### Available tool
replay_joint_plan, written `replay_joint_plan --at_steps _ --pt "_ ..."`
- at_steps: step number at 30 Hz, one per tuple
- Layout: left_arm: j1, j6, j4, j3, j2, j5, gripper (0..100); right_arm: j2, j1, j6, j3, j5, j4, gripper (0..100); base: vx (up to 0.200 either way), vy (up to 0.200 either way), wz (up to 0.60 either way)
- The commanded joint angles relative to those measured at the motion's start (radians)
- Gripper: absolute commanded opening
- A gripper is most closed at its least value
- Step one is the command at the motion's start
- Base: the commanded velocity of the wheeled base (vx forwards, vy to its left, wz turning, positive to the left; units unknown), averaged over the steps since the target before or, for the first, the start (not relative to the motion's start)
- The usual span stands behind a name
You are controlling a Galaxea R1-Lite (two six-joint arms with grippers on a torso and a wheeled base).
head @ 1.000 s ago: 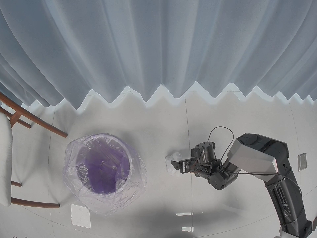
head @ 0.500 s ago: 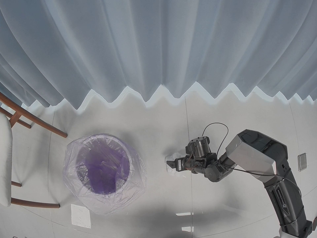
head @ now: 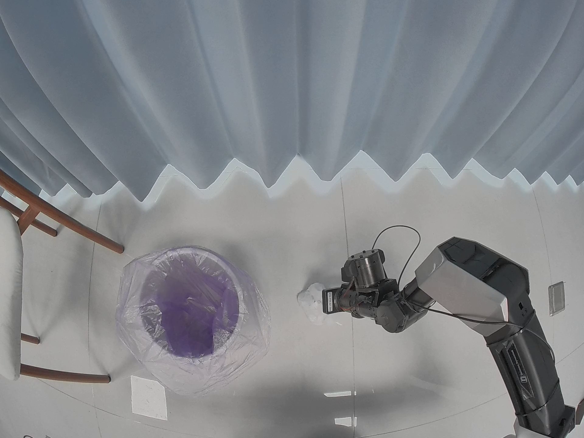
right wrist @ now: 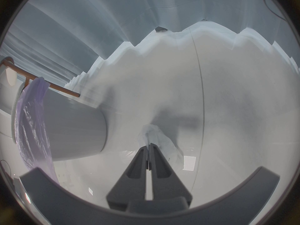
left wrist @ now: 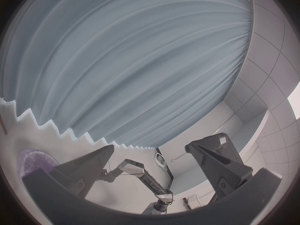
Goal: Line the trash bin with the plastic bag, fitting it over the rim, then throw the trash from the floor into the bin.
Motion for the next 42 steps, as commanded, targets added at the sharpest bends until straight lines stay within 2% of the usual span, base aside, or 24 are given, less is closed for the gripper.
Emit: replay_joint_plan --at_steps 1,7,10,11,14,21,23,27,31,34,42 --pt "0.0 -0.001 -0.001 0.0 0.001 0.0 100 -0.002 0.0 0.002 0.004 0.0 -0.002 0 0.0 0.0 0.0" --pt "0.0 -0.001 -0.001 0.003 0.001 0.0 100 -0.004 0.006 0.001 0.011 -0.015 -0.01 0 0.0 0.0 0.0" --pt "0.0 0.001 -0.001 0.001 0.0 0.0 100 -0.005 0.006 0.004 0.019 -0.049 -0.039 0 0.0 0.0 0.0" --pt "0.001 0.001 -0.001 0.0 0.0 0.0 100 -0.021 0.006 0.02 0.051 -0.07 -0.096 0 0.0 0.0 0.0" --pt "0.006 0.001 -0.001 0.001 -0.005 0.0 100 -0.116 0.02 0.114 0.186 -0.067 -0.27 0 0.0 0.0 0.0" --pt "0.006 0.004 0.001 0.02 0.0 0.0 100 -0.333 0.048 0.221 0.465 -0.046 -0.39 0 0.0 0.0 0.0" --pt "0.006 0.006 0.001 0.023 0.001 0.0 100 -0.438 0.048 0.266 0.571 -0.03 -0.467 0 0.0 0.0 0.0" --pt "0.006 0.006 0.001 0.026 0.003 0.0 100 -0.588 0.046 0.3 0.7 -0.007 -0.547 0 0.0 0.0 0.0" --pt "0.006 0.007 0.001 0.033 0.004 0.0 100 -0.719 0.057 0.301 0.758 -0.006 -0.599 0 0.0 0.0 0.0" --pt "0.006 0.009 0.001 0.043 0.006 0.0 100 -0.768 0.088 0.315 0.76 -0.004 -0.62 0 0.0 0.0 0.0" --pt "0.009 0.01 0.001 0.043 0.007 0.0 100 -0.789 0.238 0.329 0.755 -0.004 -0.652 0 0.0 0.0 0.0"
